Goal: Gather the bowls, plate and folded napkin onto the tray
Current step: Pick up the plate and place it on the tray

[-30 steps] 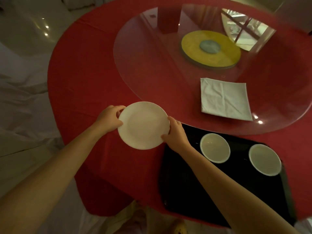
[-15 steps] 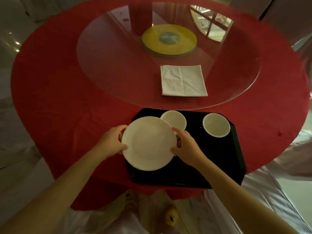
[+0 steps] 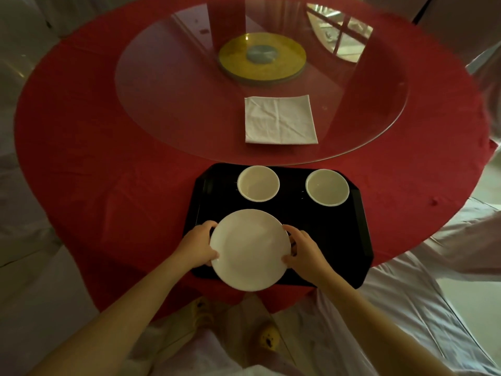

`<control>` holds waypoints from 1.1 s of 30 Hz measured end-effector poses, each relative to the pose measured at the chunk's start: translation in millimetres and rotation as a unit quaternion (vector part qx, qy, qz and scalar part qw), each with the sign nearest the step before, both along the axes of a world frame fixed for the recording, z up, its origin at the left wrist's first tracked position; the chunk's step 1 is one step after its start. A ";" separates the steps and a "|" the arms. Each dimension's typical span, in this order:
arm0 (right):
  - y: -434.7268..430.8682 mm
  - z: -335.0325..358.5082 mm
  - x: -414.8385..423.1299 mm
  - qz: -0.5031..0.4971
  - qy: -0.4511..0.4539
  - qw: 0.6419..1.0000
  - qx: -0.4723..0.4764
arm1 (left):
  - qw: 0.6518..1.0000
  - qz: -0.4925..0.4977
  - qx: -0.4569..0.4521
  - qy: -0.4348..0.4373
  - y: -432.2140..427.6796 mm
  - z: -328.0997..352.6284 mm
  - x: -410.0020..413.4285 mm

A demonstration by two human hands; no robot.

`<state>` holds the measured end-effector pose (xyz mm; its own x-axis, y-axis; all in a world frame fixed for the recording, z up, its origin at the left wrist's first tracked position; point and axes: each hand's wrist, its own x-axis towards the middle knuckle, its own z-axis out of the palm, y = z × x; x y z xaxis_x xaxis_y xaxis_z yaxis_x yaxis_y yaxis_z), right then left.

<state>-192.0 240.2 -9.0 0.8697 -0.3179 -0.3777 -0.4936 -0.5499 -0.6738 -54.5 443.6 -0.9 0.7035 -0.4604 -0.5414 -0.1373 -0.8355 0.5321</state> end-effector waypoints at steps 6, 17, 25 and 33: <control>-5.2 -13.5 2.3 -0.010 0.012 1.000 0.006 | 1.000 0.020 0.000 0.009 -6.3 -11.1 -0.3; -13.2 -33.0 12.6 -0.013 0.028 1.000 0.002 | 0.999 0.037 0.006 0.002 -13.7 -21.0 3.5; -19.9 -37.0 16.1 0.009 0.024 0.999 -0.028 | 1.000 0.030 0.007 -0.005 -16.9 -26.4 5.6; -27.8 -19.1 14.9 0.052 0.008 0.994 -0.098 | 0.999 0.027 0.025 -0.034 -20.6 -13.1 18.0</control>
